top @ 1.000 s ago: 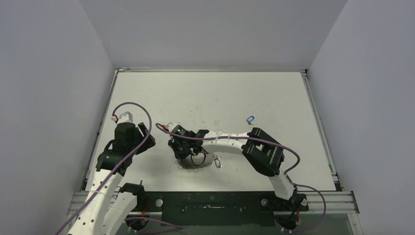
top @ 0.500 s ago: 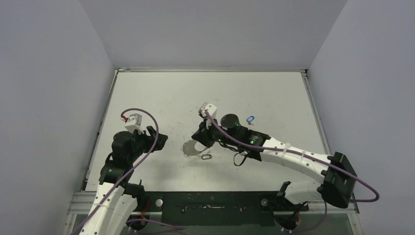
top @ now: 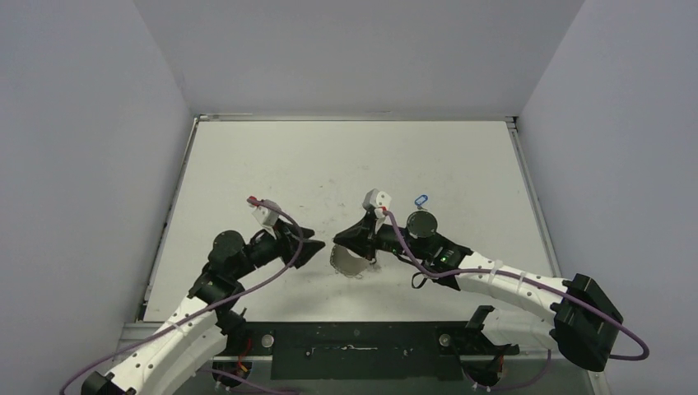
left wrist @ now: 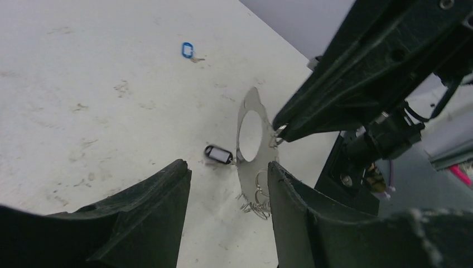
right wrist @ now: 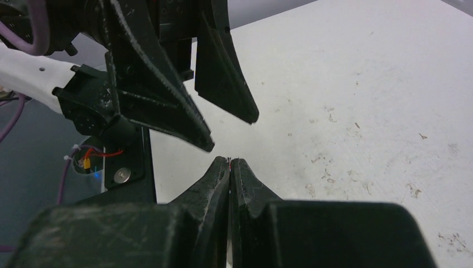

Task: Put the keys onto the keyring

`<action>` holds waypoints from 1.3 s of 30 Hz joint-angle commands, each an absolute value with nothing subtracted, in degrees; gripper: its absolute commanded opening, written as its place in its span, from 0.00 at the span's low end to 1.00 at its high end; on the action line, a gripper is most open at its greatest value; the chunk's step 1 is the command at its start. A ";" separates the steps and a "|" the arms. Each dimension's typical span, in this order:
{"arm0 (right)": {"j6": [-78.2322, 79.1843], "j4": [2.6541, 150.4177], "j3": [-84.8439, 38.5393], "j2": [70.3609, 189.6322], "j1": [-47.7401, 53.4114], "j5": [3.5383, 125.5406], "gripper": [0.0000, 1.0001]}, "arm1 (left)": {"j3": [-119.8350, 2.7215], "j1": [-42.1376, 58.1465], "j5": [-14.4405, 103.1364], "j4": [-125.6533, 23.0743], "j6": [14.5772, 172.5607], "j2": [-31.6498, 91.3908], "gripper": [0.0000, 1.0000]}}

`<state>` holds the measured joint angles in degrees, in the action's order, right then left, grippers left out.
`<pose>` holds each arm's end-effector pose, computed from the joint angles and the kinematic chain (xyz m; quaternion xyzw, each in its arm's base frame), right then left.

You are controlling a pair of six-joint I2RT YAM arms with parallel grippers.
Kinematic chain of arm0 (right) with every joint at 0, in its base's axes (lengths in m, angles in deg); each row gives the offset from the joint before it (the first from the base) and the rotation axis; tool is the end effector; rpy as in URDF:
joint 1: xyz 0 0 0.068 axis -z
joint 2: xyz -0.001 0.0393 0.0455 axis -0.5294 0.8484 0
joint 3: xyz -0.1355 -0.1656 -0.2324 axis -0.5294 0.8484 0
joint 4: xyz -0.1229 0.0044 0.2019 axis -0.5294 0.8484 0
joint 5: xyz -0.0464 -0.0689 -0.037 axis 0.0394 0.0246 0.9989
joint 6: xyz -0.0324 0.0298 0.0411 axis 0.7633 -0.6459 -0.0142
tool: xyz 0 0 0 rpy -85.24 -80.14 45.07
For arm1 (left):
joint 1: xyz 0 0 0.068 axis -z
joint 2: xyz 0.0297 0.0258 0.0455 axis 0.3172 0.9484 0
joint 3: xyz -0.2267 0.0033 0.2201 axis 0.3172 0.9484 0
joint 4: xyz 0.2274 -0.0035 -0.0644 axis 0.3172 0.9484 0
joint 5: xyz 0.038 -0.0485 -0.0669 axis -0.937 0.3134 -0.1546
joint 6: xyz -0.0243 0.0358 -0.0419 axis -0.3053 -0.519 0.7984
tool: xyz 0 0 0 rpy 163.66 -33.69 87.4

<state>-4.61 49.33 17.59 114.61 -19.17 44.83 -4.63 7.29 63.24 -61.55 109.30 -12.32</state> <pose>0.1248 0.1876 0.3261 -0.3906 0.6164 0.4934 0.4733 0.0827 -0.0626 0.2789 0.1528 0.7049 -0.4520 0.5249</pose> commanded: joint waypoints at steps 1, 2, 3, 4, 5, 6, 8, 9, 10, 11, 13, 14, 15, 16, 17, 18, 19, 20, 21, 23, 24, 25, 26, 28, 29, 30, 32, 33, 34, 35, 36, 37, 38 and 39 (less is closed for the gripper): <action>-3.27 38.59 18.70 114.36 -19.40 40.71 0.00 | -3.35 17.70 58.56 -69.59 101.57 -9.68 0.50; -3.57 37.99 19.06 114.43 -19.41 40.59 0.00 | -2.64 20.24 56.89 -70.73 99.92 -9.06 0.50; -3.90 37.21 19.42 114.52 -19.44 40.48 0.00 | -1.66 22.79 55.20 -73.02 98.00 -8.46 0.50; -4.20 36.32 19.92 114.59 -19.45 40.37 0.00 | -0.60 24.77 54.01 -75.20 96.54 -7.78 0.50; -4.59 35.41 20.34 114.65 -19.41 39.98 0.00 | 0.46 26.64 53.51 -77.75 94.97 -7.15 0.50; -4.68 34.67 20.80 114.58 -19.38 39.72 0.00 | 1.86 28.09 52.97 -80.23 93.79 -6.35 0.50; -5.41 33.19 21.54 114.35 -19.42 39.32 0.00 | 3.46 30.45 51.94 -84.25 91.61 -5.17 0.50; -5.64 32.50 21.88 114.27 -19.45 38.96 0.00 | 4.14 31.11 51.83 -85.76 90.48 -4.78 0.50; -5.83 31.79 22.14 114.18 -19.43 38.35 0.00 | 4.69 31.57 51.90 -87.20 89.43 -4.62 0.50; -5.96 31.26 22.47 114.09 -19.45 37.61 0.00 | 5.26 31.86 51.86 -88.40 88.82 -4.57 0.49; -5.71 31.12 22.88 113.68 -19.37 36.87 0.00 | 6.02 31.98 51.75 -89.90 88.31 -5.35 0.49; -5.54 31.18 23.06 113.36 -19.41 36.59 0.00 | 6.34 31.97 51.66 -90.18 87.99 -6.26 0.49; -5.07 31.34 23.31 113.03 -19.45 36.40 0.00 | 6.51 31.96 51.71 -89.99 87.56 -7.30 0.49; -4.64 31.56 23.43 112.73 -19.43 36.29 0.00 | 6.49 31.95 51.79 -89.37 87.12 -8.70 0.49; -4.18 31.89 23.62 112.46 -19.37 36.09 0.00 | 6.41 31.95 51.82 -88.10 86.65 -10.22 0.49; -3.60 32.23 23.78 112.20 -19.30 35.54 0.00 | 6.28 31.95 51.73 -86.65 86.24 -11.90 0.50; -2.84 32.72 24.00 111.87 -19.29 34.65 0.00 | 6.15 31.98 51.64 -85.12 85.81 -13.73 0.50; -1.86 33.05 24.36 111.54 -19.33 34.04 0.00 | 6.13 32.01 51.24 -83.24 85.37 -15.38 0.50; -1.42 33.02 24.81 111.24 -19.38 33.81 0.00 | 6.11 31.96 50.52 -81.40 85.19 -17.78 0.50; -1.07 31.99 26.21 110.75 -19.28 33.76 0.00 | 6.29 31.95 49.01 -78.28 85.01 -20.70 0.50; -0.95 31.40 26.93 110.57 -19.32 33.85 0.00 | 6.57 32.01 48.56 -77.01 84.91 -21.91 0.50; -0.84 30.76 27.74 110.41 -19.28 33.90 0.00 | 6.95 31.96 48.30 -76.58 84.82 -22.81 0.50; -0.88 29.90 28.49 110.29 -19.28 33.91 0.00 | 7.31 31.96 48.01 -76.42 84.73 -23.51 0.49; -1.13 27.76 30.21 110.26 -19.29 34.02 0.00 | 8.19 32.00 48.51 -77.00 83.47 -23.99 0.44; -1.29 26.32 31.03 110.33 -19.28 34.03 0.00 | 8.46 32.04 48.87 -77.16 82.83 -23.89 0.44; -1.49 25.09 32.04 110.42 -19.30 34.06 0.00 | 8.62 31.99 49.18 -77.63 82.35 -23.48 0.43; -1.60 22.76 33.26 110.52 -19.28 34.04 0.00 | 8.70 31.95 50.40 -78.07 79.59 -22.24 0.43; -1.65 21.94 33.65 110.60 -19.30 34.04 0.00 | 8.69 32.03 50.95 -78.55 78.45 -21.52 0.43; -1.72 21.36 33.93 110.61 -19.38 34.04 0.00 | 8.81 32.05 51.56 -79.23 77.61 -20.59 0.44; -1.68 20.99 34.16 110.69 -19.43 33.85 0.00 | 8.90 32.10 52.30 -80.13 76.73 -19.74 0.44; -1.61 20.57 34.30 110.79 -19.38 33.66 0.00 | 8.99 32.09 53.08 -81.30 76.14 -18.83 0.44; -1.67 20.24 34.37 110.91 -19.43 33.49 0.00 | 9.04 32.05 53.70 -82.73 75.89 -17.73 0.44; -1.87 19.84 34.44 111.07 -19.45 33.35 0.00 | 9.10 32.12 54.49 -84.29 75.65 -16.80 0.44; -1.92 19.58 34.46 111.20 -19.48 33.34 0.00 | 9.16 32.03 55.10 -85.54 75.46 -15.73 0.44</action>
<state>-2.34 27.28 34.33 111.66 -19.17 35.34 9.16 31.72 51.51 -78.68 78.72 -18.58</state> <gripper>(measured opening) 0.028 0.436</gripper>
